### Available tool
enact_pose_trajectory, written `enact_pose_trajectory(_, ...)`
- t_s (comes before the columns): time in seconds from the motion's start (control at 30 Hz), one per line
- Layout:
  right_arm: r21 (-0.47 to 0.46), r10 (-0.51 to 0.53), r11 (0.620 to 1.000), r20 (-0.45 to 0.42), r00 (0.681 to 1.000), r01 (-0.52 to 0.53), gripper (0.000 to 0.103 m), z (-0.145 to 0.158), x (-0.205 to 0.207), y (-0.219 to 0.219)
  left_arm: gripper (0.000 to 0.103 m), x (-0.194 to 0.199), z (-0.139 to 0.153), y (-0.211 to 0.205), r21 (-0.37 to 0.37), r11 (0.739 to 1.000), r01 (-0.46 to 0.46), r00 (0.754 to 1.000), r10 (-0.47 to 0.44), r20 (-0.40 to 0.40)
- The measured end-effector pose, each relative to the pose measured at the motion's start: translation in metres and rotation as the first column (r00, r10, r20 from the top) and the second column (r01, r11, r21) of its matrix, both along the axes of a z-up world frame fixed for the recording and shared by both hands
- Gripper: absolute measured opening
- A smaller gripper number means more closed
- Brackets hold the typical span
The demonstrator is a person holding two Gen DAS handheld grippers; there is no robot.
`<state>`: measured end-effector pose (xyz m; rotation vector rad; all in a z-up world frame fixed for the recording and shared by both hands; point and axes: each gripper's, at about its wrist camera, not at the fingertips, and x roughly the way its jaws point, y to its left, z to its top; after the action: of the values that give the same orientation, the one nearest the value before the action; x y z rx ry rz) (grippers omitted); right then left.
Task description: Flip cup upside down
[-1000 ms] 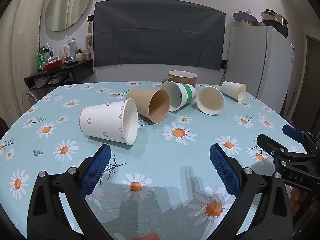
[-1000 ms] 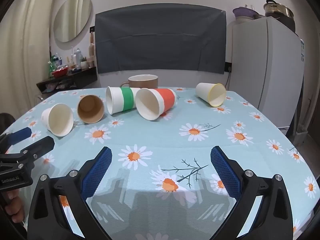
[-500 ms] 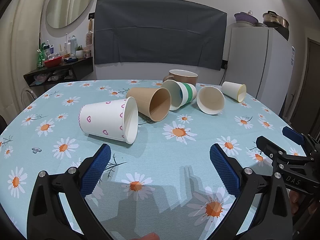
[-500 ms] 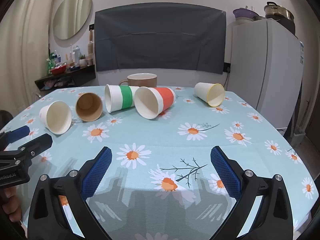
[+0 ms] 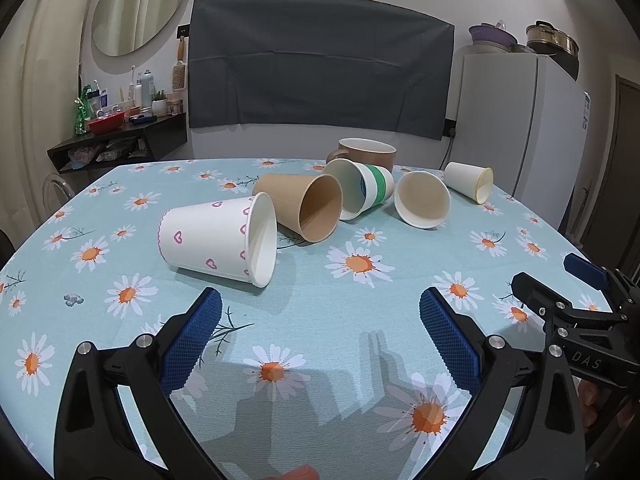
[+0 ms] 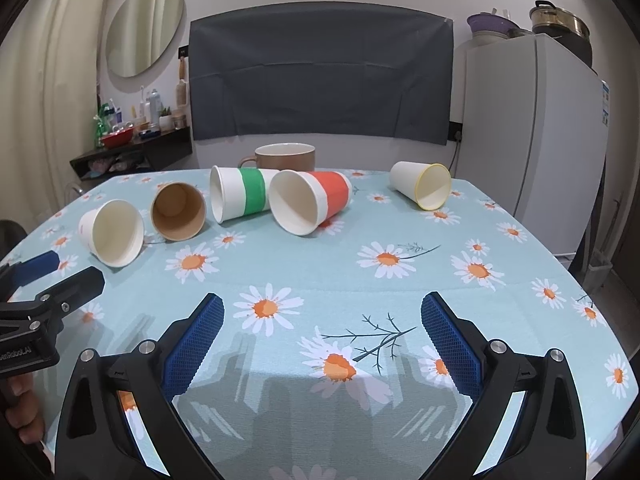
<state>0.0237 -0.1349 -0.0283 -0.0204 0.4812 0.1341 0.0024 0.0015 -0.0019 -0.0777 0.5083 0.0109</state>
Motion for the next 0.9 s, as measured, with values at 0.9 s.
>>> enact_pose_trajectory(0.9, -0.005, 0.006, 1.0, -0.017, 1.0, -0.006, 0.095, -0.0017, 0.0034, 0.0016, 0.097, 0.0005, -0.0007, -0.0019, 0.002, 1.0, 0.006, 1.0, -0.006, 0.0)
